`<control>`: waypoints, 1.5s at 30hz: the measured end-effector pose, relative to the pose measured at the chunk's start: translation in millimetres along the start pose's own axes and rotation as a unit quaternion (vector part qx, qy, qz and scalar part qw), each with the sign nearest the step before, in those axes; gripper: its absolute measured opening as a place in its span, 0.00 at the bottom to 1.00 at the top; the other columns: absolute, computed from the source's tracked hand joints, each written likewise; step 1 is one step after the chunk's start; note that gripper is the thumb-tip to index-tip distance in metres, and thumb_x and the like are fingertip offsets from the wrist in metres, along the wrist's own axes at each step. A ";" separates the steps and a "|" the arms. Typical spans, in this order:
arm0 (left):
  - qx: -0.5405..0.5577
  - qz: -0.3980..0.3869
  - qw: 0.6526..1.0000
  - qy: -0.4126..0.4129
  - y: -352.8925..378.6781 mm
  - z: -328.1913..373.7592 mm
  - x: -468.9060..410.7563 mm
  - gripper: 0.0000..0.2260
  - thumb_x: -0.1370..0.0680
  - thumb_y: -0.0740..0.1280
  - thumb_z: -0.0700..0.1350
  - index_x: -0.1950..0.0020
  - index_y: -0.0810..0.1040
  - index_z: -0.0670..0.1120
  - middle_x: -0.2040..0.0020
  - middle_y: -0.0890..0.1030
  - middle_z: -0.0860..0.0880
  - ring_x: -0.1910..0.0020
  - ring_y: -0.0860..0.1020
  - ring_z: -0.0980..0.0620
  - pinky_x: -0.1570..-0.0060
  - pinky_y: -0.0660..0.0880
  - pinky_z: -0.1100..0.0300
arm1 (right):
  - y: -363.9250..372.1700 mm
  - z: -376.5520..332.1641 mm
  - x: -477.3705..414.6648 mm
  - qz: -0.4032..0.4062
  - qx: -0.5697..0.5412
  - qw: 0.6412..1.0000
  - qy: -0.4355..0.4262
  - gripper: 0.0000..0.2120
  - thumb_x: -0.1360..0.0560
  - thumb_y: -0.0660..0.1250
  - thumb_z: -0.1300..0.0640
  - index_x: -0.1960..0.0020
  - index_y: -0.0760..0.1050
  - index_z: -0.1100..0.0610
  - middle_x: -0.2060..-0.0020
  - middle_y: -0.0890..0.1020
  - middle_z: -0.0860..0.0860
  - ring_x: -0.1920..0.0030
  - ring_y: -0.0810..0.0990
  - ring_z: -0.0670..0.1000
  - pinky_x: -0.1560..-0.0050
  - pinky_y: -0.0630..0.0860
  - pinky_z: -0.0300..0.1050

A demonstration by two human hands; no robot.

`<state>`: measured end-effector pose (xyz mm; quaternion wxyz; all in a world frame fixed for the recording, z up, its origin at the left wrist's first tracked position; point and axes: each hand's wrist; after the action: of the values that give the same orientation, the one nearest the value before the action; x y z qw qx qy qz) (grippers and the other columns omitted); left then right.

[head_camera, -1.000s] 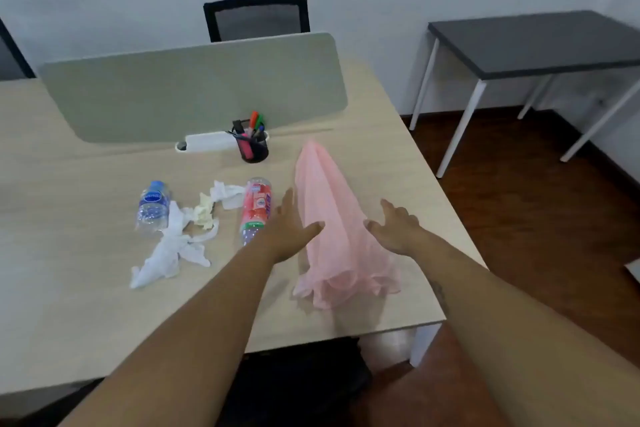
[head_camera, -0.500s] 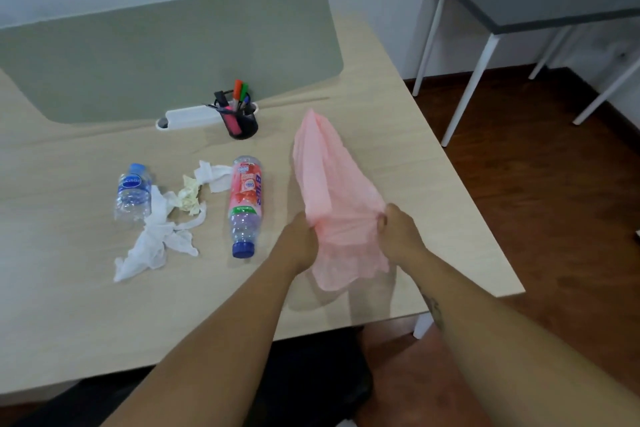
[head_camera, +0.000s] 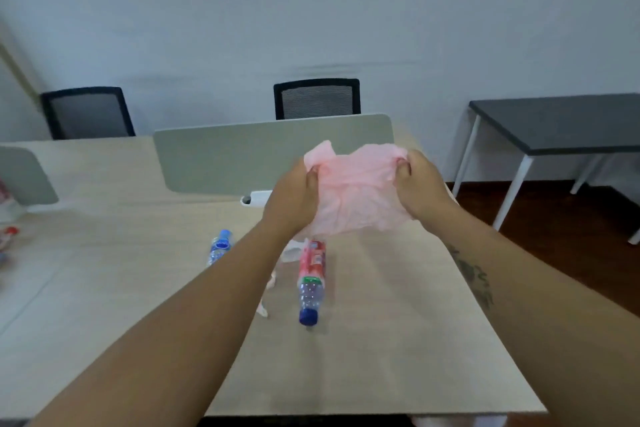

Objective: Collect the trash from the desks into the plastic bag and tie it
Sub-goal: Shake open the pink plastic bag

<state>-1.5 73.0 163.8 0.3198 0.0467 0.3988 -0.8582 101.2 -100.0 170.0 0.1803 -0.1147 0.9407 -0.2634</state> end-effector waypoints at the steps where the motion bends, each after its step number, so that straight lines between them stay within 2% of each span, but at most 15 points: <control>1: 0.000 0.013 1.000 -0.010 -20.7 -6.3 -0.6 0.14 0.16 0.54 0.49 0.39 0.73 0.42 0.44 0.78 0.41 0.45 0.75 0.40 0.49 0.68 0.54 | 8.7 -16.3 -0.3 -0.001 -0.018 1.000 -0.013 0.11 0.18 0.51 0.57 0.48 0.70 0.59 0.52 0.75 0.52 0.53 0.73 0.52 0.53 0.66 0.43; 6: -0.035 0.077 0.995 -0.055 -124.8 -69.8 14.1 0.16 0.19 0.55 0.59 0.49 0.69 0.46 0.57 0.75 0.49 0.55 0.74 0.43 0.57 0.69 0.52 | 80.2 -94.8 15.6 -0.056 -0.066 0.994 -0.064 0.10 0.18 0.52 0.57 0.48 0.72 0.56 0.55 0.75 0.50 0.56 0.73 0.50 0.62 0.68 0.43; 10: -0.085 0.122 0.985 -0.091 -209.5 -157.3 45.5 0.21 0.21 0.51 0.65 0.44 0.68 0.49 0.50 0.79 0.46 0.53 0.76 0.43 0.55 0.72 0.50 | 169.3 -154.0 44.3 -0.136 -0.042 0.984 -0.108 0.11 0.17 0.53 0.55 0.56 0.69 0.53 0.60 0.74 0.49 0.60 0.72 0.51 0.64 0.64 0.38; 13: -0.089 0.067 0.984 -0.136 -267.6 -232.9 77.9 0.29 0.26 0.51 0.72 0.35 0.64 0.52 0.41 0.78 0.43 0.48 0.77 0.42 0.50 0.73 0.48 | 247.5 -189.9 74.0 -0.179 -0.023 0.977 -0.110 0.11 0.18 0.54 0.56 0.58 0.68 0.54 0.60 0.74 0.50 0.59 0.71 0.53 0.65 0.62 0.40; 16: -0.100 -0.037 0.980 -0.171 -314.1 -300.7 107.3 0.41 0.32 0.65 0.71 0.26 0.54 0.56 0.31 0.72 0.44 0.36 0.74 0.40 0.39 0.71 0.44 | 329.0 -222.4 105.2 -0.228 -0.002 0.970 -0.081 0.09 0.19 0.56 0.55 0.54 0.71 0.58 0.55 0.76 0.55 0.54 0.73 0.55 0.56 0.67 0.44; 19: -0.176 -0.083 0.965 -0.176 -345.9 -364.8 125.2 0.37 0.29 0.69 0.60 0.25 0.54 0.59 0.31 0.71 0.46 0.36 0.74 0.42 0.40 0.72 0.46 | 392.5 -252.4 138.9 -0.262 -0.008 0.962 -0.072 0.11 0.20 0.58 0.55 0.59 0.72 0.57 0.58 0.77 0.54 0.56 0.74 0.55 0.58 0.68 0.45; 23: -0.347 -0.067 0.922 -0.157 -365.7 -411.3 129.7 0.36 0.28 0.68 0.62 0.24 0.57 0.59 0.36 0.70 0.49 0.38 0.73 0.44 0.44 0.73 0.49 | 442.0 -280.7 163.9 -0.287 -0.038 0.955 -0.057 0.16 0.22 0.62 0.54 0.66 0.63 0.53 0.69 0.70 0.47 0.63 0.69 0.53 0.69 0.62 0.43; 27: -0.372 -0.015 0.924 -0.082 -370.2 -422.8 111.2 0.11 0.23 0.64 0.51 0.41 0.76 0.54 0.47 0.77 0.50 0.45 0.76 0.45 0.52 0.70 0.54 | 463.0 -291.1 154.5 -0.350 -0.046 0.935 -0.037 0.12 0.27 0.71 0.48 0.56 0.73 0.56 0.61 0.77 0.50 0.61 0.74 0.51 0.62 0.69 0.44; 31: -0.268 0.002 0.948 -0.174 -379.0 -430.5 86.9 0.11 0.25 0.60 0.41 0.46 0.77 0.51 0.51 0.80 0.47 0.51 0.79 0.42 0.56 0.74 0.55 | 476.1 -273.4 121.3 -0.322 0.065 0.945 0.001 0.24 0.32 0.74 0.41 0.42 0.74 0.52 0.54 0.76 0.49 0.53 0.75 0.53 0.55 0.71 0.45; 34: -0.236 0.019 0.950 -0.205 -384.2 -435.7 56.7 0.10 0.26 0.60 0.42 0.48 0.77 0.51 0.56 0.79 0.49 0.56 0.77 0.44 0.58 0.73 0.57 | 490.6 -278.8 104.0 -0.326 0.016 0.945 -0.015 0.39 0.35 0.73 0.34 0.30 0.68 0.49 0.40 0.71 0.51 0.42 0.73 0.51 0.42 0.71 0.47; 36: -0.181 0.015 0.954 -0.238 -383.5 -442.6 31.7 0.06 0.26 0.61 0.44 0.52 0.76 0.52 0.59 0.81 0.52 0.59 0.79 0.48 0.58 0.76 0.57 | 502.8 -292.5 98.9 -0.375 -0.010 0.925 -0.053 0.49 0.40 0.73 0.29 0.25 0.59 0.43 0.29 0.61 0.48 0.30 0.64 0.52 0.31 0.64 0.53; 38: -0.128 -0.001 0.959 -0.253 -380.8 -446.4 5.0 0.04 0.26 0.63 0.45 0.54 0.74 0.53 0.62 0.82 0.52 0.62 0.81 0.50 0.58 0.79 0.55 | 519.6 -297.5 91.2 -0.388 0.096 0.909 -0.115 0.53 0.41 0.74 0.31 0.23 0.52 0.42 0.24 0.53 0.47 0.26 0.55 0.55 0.27 0.58 0.56; 41: -0.134 -0.041 0.969 -0.202 -382.7 -444.5 -21.1 0.05 0.26 0.68 0.45 0.54 0.75 0.55 0.67 0.79 0.55 0.67 0.79 0.53 0.61 0.79 0.56 | 539.3 -287.0 76.3 -0.289 0.263 0.906 -0.161 0.36 0.29 0.69 0.44 0.26 0.59 0.51 0.28 0.62 0.54 0.33 0.65 0.61 0.37 0.66 0.54; 43: -0.173 -0.044 0.968 -0.174 -390.3 -451.3 -37.4 0.04 0.25 0.67 0.44 0.58 0.76 0.53 0.67 0.77 0.55 0.70 0.77 0.55 0.67 0.74 0.60 | 544.3 -274.1 57.4 -0.212 0.286 0.922 -0.151 0.19 0.25 0.63 0.53 0.36 0.69 0.55 0.38 0.70 0.56 0.41 0.72 0.62 0.45 0.69 0.53; 45: -0.186 -0.039 0.961 -0.200 -405.3 -463.0 -48.0 0.05 0.24 0.66 0.43 0.59 0.77 0.51 0.64 0.80 0.51 0.67 0.78 0.52 0.66 0.75 0.60 | 544.0 -263.5 41.3 -0.178 0.282 0.934 -0.127 0.10 0.25 0.61 0.55 0.45 0.72 0.56 0.45 0.72 0.56 0.47 0.75 0.62 0.50 0.70 0.52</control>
<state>-282.0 621.8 131.5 0.3622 -0.2021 0.4805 -0.7727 -107.4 461.1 76.2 0.2736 -0.2573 0.7609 -0.5291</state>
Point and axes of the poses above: each hand's wrist, its own x-axis away from the middle knuckle, its own y-axis out of the palm, z = x × y
